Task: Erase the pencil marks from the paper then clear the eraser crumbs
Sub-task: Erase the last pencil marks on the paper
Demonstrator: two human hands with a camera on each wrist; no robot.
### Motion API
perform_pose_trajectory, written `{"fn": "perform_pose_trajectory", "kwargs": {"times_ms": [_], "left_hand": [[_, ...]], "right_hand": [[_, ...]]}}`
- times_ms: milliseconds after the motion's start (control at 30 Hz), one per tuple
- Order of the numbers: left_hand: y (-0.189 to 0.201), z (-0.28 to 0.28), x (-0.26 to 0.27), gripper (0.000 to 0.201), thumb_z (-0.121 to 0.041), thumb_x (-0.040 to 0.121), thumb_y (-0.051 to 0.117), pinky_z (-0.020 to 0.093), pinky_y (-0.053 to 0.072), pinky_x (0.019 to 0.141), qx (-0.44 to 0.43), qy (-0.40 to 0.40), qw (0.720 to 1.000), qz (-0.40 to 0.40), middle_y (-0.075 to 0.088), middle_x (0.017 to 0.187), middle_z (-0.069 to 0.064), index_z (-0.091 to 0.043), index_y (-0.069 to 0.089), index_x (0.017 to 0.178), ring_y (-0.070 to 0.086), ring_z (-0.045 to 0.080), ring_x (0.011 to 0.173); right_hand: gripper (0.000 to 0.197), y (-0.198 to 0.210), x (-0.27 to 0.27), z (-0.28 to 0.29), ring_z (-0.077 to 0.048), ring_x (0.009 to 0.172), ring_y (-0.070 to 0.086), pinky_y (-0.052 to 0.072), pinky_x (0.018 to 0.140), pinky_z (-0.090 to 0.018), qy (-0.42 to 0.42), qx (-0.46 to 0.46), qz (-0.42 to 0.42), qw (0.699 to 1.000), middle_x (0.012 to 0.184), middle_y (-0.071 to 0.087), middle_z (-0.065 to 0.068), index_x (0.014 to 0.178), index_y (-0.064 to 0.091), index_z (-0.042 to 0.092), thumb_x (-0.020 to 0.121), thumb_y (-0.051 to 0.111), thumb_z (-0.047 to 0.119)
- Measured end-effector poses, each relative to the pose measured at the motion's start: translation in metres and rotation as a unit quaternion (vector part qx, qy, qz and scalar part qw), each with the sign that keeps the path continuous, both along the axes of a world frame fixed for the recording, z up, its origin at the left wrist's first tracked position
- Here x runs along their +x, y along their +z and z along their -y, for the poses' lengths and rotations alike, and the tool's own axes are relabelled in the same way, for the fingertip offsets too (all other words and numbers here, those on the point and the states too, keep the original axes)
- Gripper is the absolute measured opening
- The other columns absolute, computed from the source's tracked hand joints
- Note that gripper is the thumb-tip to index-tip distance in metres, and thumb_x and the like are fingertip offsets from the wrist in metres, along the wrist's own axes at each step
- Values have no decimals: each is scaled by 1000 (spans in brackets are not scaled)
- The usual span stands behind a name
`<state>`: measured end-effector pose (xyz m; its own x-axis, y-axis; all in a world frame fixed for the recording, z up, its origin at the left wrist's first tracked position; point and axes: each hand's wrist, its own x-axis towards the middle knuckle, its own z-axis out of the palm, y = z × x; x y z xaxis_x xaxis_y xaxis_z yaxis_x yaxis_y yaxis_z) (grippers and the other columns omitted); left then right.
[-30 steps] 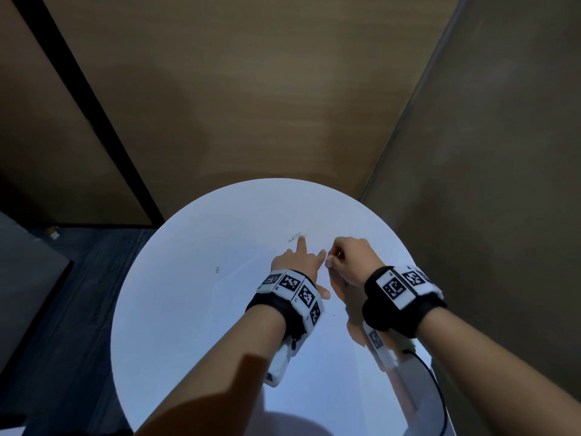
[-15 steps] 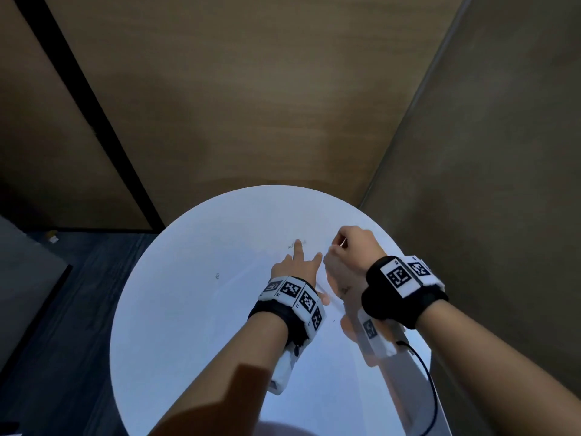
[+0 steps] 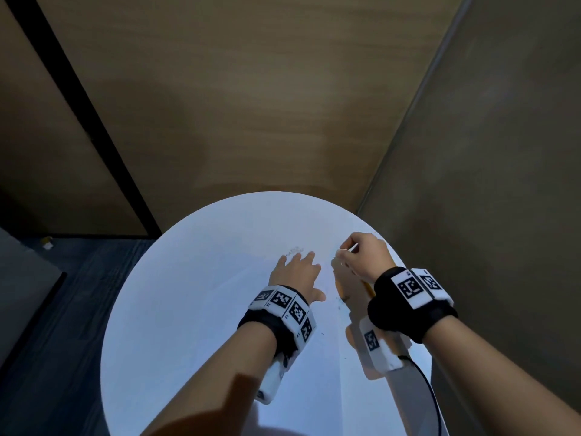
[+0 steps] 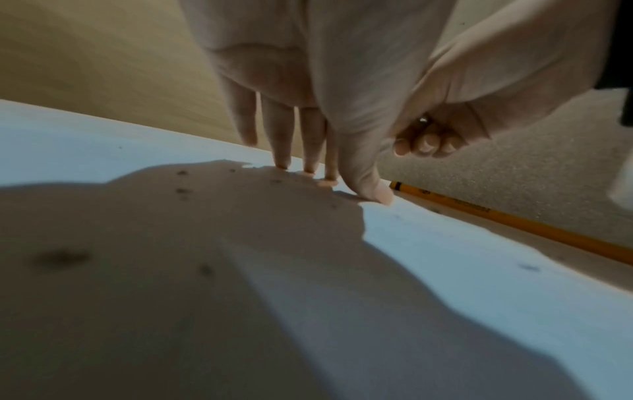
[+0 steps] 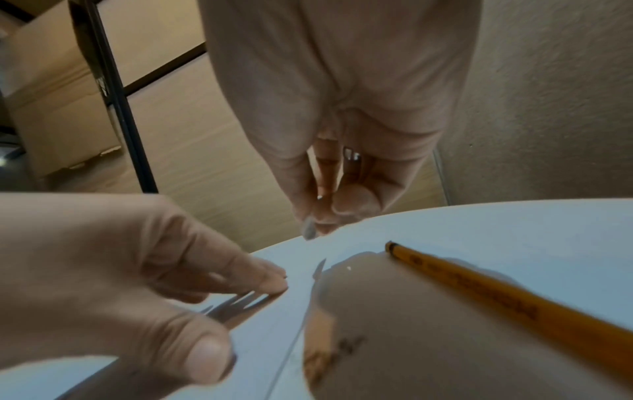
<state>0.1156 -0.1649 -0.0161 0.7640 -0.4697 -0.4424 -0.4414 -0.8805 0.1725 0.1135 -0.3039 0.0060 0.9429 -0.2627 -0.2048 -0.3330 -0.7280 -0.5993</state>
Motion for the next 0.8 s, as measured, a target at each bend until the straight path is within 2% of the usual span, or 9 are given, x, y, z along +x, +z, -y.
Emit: {"fn": "perform_pose_trajectory", "kwargs": {"times_ms": [67, 100, 167, 267, 367, 500, 633, 733, 800], "left_hand": [[3, -2, 2, 28, -34, 92, 59, 34, 39, 77, -23, 29, 999, -16, 49, 127, 3, -13, 51, 108, 50, 27, 117], [4, -4, 4, 27, -33, 91, 61, 32, 37, 72, -26, 35, 999, -19, 53, 119, 3, -13, 48, 103, 53, 27, 111], [4, -7, 7, 39, -35, 88, 64, 33, 41, 73, -13, 28, 999, -26, 56, 119, 4, -13, 47, 115, 55, 26, 110], [6, -7, 9, 65, -38, 85, 67, 34, 43, 81, 13, 15, 999, -42, 51, 133, 3, -18, 36, 138, 53, 26, 117], [8, -6, 9, 69, -38, 84, 69, 35, 43, 80, 16, 17, 998, -50, 48, 136, 3, -18, 33, 139, 53, 27, 117], [7, -5, 7, 78, -33, 86, 69, 33, 42, 79, 2, 55, 997, -54, 49, 135, 7, -16, 23, 146, 54, 30, 115], [-1, -4, 8, 81, -37, 88, 65, 33, 39, 74, 1, 56, 997, -50, 23, 155, -1, -23, 15, 150, 51, 31, 119], [-6, -4, 11, 74, -35, 92, 58, 31, 35, 66, -19, 92, 994, -62, 30, 153, -7, -23, 15, 151, 53, 31, 117], [-8, -4, 12, 77, -34, 89, 62, 33, 36, 69, -23, 91, 993, -65, 30, 153, -6, -22, 16, 150, 53, 32, 116]], "right_hand": [[7, -3, -8, -3, -20, 75, 57, 47, 66, -26, 15, 19, -14, 1000, 86, 64, -9, 83, 60, 10, 88, 60, 16], [7, -4, -11, -6, -19, 72, 56, 46, 61, -24, 26, 28, -24, 999, 84, 63, -7, 83, 60, 10, 87, 61, 16], [8, -7, -13, -12, -17, 73, 56, 44, 57, -22, 46, 24, -37, 998, 84, 62, -5, 85, 63, 8, 85, 63, 16], [10, -12, -7, -19, -21, 85, 59, 46, 70, -26, 44, -12, -31, 999, 94, 65, -9, 89, 64, 9, 85, 63, 17], [12, -18, -8, -24, -27, 95, 60, 47, 79, -31, 52, -65, -31, 996, 102, 64, -13, 93, 62, 7, 89, 58, 17], [13, -15, -16, -25, -24, 99, 59, 46, 79, -28, 131, -95, -77, 984, 103, 65, -10, 95, 62, 7, 89, 56, 16], [12, -9, -6, -22, -25, 95, 60, 45, 77, -28, 88, -77, -50, 992, 101, 66, -11, 92, 63, 6, 89, 58, 16], [13, -12, -13, -25, -25, 97, 59, 45, 79, -29, 92, -86, -50, 991, 102, 65, -12, 94, 62, 6, 90, 56, 16], [13, -11, -21, -28, -23, 98, 59, 44, 77, -27, 144, -98, -88, 981, 102, 65, -10, 95, 63, 6, 88, 58, 16]]}}
